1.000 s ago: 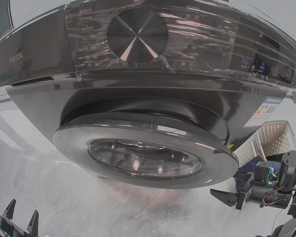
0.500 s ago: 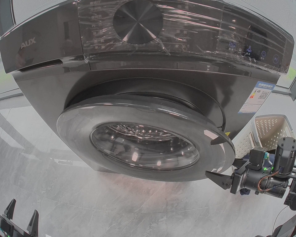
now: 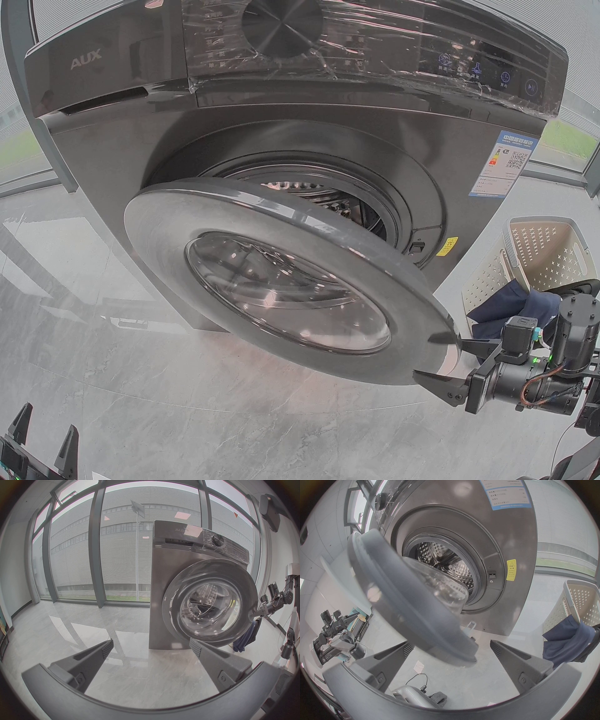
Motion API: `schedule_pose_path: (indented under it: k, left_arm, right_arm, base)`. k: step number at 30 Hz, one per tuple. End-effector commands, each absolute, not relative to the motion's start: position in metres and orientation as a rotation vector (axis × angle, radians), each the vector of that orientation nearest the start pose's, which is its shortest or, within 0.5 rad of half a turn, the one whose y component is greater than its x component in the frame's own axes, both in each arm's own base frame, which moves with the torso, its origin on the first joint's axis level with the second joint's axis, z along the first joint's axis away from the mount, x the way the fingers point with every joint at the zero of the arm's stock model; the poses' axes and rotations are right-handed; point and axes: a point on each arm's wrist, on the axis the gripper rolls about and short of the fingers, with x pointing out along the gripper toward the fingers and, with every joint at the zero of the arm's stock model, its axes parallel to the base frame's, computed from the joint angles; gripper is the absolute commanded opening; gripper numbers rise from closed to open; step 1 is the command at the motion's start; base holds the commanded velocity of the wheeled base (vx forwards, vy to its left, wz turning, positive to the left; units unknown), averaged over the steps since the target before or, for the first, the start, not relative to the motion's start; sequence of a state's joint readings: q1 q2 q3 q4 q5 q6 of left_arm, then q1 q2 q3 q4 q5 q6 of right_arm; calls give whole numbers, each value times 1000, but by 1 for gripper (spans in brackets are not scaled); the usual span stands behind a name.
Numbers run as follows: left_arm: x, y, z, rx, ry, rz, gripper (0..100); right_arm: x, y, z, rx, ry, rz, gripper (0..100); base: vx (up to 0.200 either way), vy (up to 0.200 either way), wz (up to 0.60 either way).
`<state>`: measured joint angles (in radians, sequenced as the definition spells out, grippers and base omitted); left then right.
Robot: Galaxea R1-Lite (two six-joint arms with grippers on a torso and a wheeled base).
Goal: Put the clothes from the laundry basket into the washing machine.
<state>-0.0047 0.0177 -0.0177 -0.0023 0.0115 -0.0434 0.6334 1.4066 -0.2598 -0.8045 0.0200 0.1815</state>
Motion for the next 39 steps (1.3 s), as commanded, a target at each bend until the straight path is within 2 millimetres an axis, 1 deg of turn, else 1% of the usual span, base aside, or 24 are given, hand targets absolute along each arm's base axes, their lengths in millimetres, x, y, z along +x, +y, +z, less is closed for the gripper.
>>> schedule_pose_path:
  k: [1,5,14,24,26,30,35,39]
  left_arm:
    - [-23,0,76,-44,-2,8,100]
    - [-23,0,76,-44,-2,8,100]
    - [-23,0,76,-43,-2,6,100]
    - [-23,0,76,-43,-2,6,100]
    - [-23,0,76,-43,-2,8,100]
    - [-23,0,76,-43,-2,8,100]
    - [-23,0,76,-43,-2,8,100]
    - [-23,0,76,-43,-2,8,100]
  right_arm:
    - [153,108,136,79,376,597,100]
    - [152,109,135,78,381,604,100]
    - [148,107,131,72,398,608,100]
    - [158,116,133,72,390,614,100]
    - [159,117,132,72,391,617,100]
    - [154,123,128,64,397,652,100]
    - [146,123,125,56,411,677,100]
    - [139,117,128,67,392,683,100]
  base:
    - [0,200,0]
    - [0,200,0]
    - [0,0,0]
    - [0,0,0]
    - [-200,0,0]
    - [-200,0,0]
    - [0,0,0]
    - [0,0,0]
